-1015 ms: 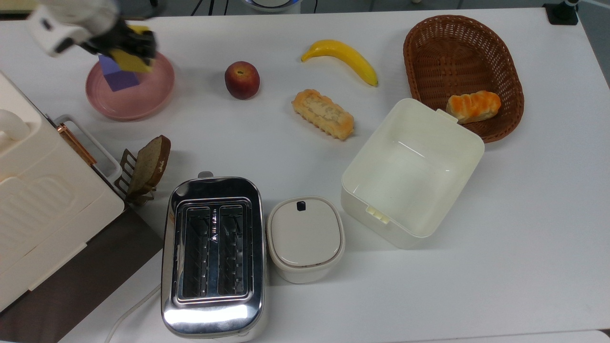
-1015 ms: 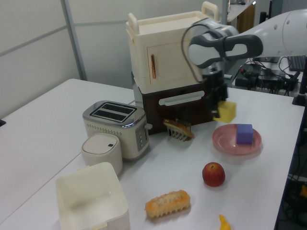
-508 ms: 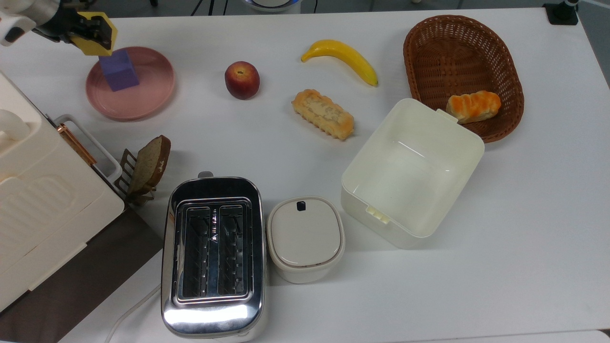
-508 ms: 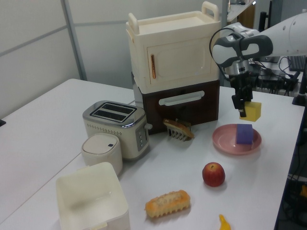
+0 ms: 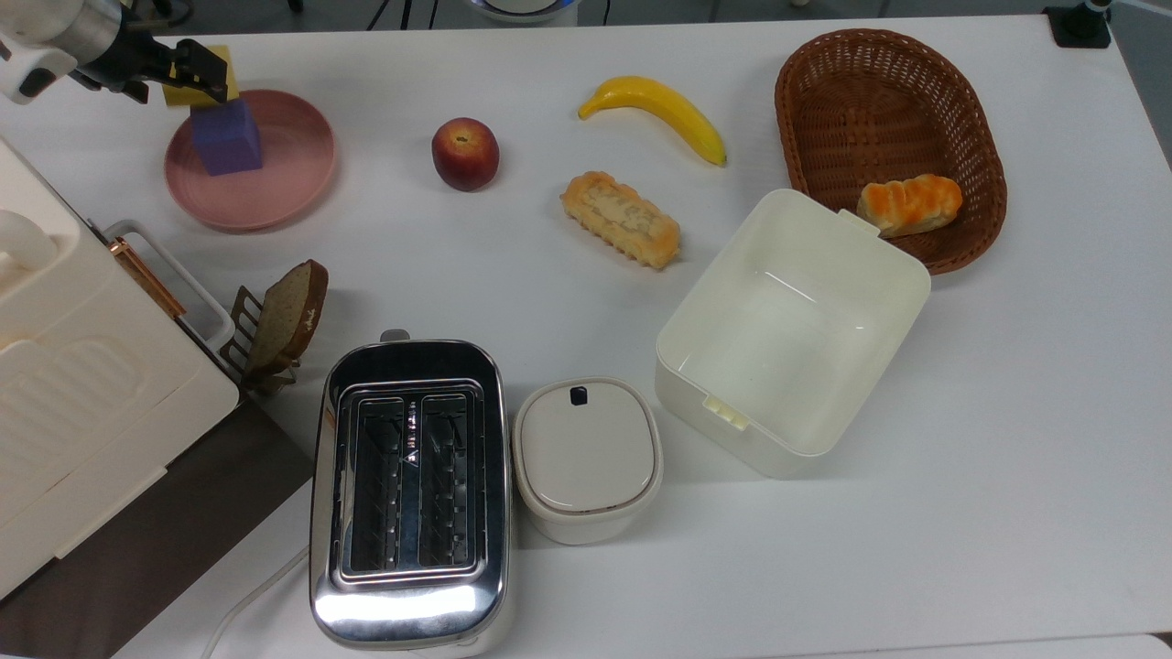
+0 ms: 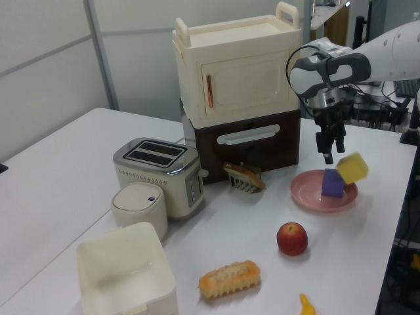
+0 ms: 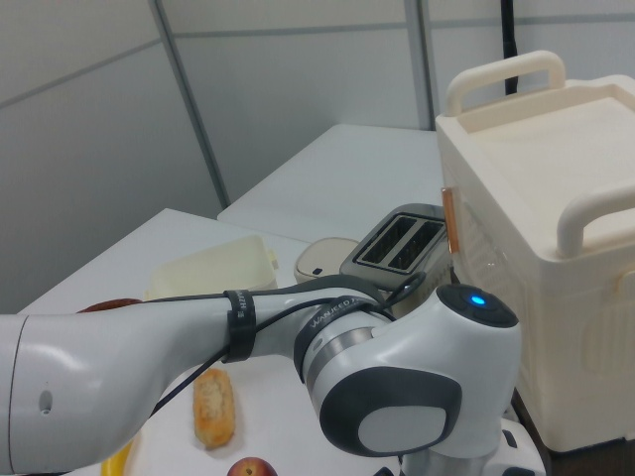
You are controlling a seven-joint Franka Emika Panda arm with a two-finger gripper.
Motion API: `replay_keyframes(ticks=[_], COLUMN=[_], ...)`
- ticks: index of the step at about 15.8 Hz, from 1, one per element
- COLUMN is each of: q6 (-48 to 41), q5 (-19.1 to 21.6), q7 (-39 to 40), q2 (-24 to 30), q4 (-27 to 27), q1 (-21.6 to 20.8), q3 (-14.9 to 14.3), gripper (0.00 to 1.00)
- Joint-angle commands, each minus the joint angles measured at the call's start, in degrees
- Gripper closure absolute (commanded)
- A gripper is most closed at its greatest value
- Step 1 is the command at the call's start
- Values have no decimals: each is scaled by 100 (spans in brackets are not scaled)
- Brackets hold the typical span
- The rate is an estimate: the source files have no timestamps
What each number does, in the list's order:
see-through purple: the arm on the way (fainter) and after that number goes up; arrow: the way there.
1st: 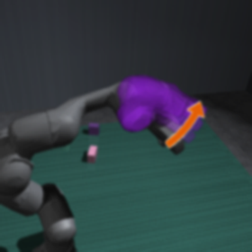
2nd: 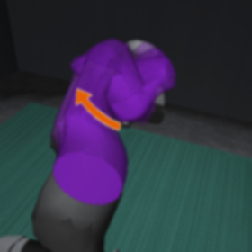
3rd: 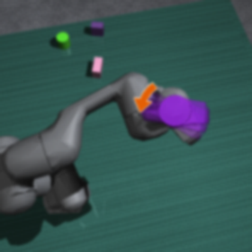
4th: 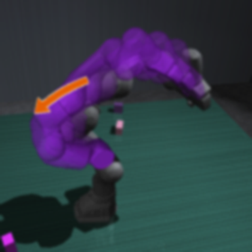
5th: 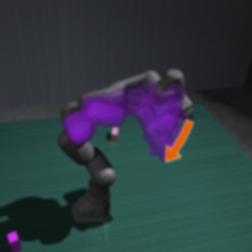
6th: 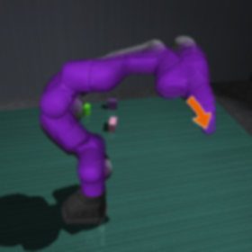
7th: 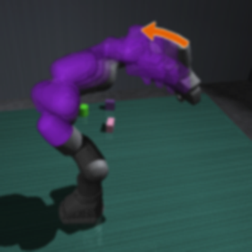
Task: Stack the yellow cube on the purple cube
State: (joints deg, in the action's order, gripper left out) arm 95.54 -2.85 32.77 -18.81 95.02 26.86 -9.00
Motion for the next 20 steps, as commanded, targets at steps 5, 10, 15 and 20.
replay_keyframes(ticks=[5,10,15,20], q6=[-8,-61,-518,-562], q5=[-102,-102,-172,-294], q7=[-140,-8,563,660], q2=[317,317,439,695], q4=[131,148,314,710], q1=[-102,-102,-85,-85], q3=[21,21,21,21], gripper=[0,0,0,0])
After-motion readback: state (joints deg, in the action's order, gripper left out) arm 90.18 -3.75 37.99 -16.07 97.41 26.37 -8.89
